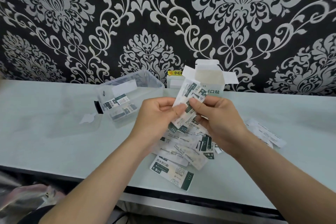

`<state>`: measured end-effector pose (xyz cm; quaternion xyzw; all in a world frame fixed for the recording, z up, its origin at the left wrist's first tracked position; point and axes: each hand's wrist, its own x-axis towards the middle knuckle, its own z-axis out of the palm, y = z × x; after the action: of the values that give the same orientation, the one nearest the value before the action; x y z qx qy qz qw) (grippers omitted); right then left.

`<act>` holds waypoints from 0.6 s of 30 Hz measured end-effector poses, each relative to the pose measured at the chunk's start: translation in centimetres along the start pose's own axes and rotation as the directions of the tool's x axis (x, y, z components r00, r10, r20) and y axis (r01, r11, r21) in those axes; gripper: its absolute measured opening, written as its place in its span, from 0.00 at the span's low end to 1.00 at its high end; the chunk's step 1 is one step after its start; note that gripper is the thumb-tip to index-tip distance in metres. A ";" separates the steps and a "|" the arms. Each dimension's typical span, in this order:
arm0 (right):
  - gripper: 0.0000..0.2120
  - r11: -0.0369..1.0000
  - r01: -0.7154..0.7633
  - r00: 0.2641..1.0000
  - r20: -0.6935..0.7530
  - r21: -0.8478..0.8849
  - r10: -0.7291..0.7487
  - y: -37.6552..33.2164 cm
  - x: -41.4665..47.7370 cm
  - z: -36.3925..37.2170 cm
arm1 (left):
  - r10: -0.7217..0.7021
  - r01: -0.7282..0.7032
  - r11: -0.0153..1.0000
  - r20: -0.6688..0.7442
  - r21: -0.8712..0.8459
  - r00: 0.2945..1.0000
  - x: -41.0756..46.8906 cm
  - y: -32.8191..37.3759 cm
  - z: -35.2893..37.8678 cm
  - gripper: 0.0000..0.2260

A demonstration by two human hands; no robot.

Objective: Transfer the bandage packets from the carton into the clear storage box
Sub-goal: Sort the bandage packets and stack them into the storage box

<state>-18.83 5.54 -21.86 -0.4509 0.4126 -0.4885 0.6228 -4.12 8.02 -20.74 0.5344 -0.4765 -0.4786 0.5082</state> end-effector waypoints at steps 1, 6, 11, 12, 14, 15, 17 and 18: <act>0.04 1.000 0.006 1.000 -0.016 0.001 -0.006 -0.2 0.0 -0.1 | -0.026 0.026 0.998 0.011 -0.053 1.000 -0.1 0.3 0.0 0.06; 0.05 0.999 -0.016 0.992 -0.126 -0.045 0.011 -0.1 0.1 -0.3 | 0.040 -0.052 0.997 -0.199 -0.056 0.979 0.4 0.5 -0.5 0.05; 0.07 1.000 -0.010 0.987 -0.159 0.026 0.014 0.0 0.1 0.0 | 0.564 -0.496 0.569 0.128 0.655 0.816 -0.4 -0.6 -0.3 0.08; 0.08 0.998 -0.009 0.989 -0.146 0.061 0.017 -0.1 0.1 0.2 | 0.552 -0.509 0.566 0.160 0.648 0.818 -0.5 -0.8 0.1 0.10; 0.11 0.981 -0.030 0.994 -0.093 0.194 0.049 -0.3 0.0 0.3 | 0.531 -0.510 0.640 0.150 0.574 0.834 -0.5 -1.0 0.6 0.10; 0.14 0.960 -0.056 0.997 -0.040 0.276 0.069 -0.4 0.0 0.3 | 0.509 -0.484 0.698 0.111 0.528 0.854 -0.4 -1.0 0.7 0.10; 0.24 0.923 -0.117 0.992 0.081 0.366 0.093 -0.4 -0.2 0.4 | 0.435 -0.402 0.795 0.034 0.455 0.900 -0.4 -0.9 0.9 0.11; 0.27 0.927 -0.128 0.990 0.105 0.352 0.097 -0.3 -0.3 0.6 | 0.415 -0.382 0.809 0.026 0.446 0.909 -0.5 -0.9 1.1 0.11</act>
<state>-18.42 5.87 -21.43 -0.3262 0.3150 -0.4990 0.7385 -5.20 8.46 -21.69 0.5406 -0.6551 -0.2207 0.4795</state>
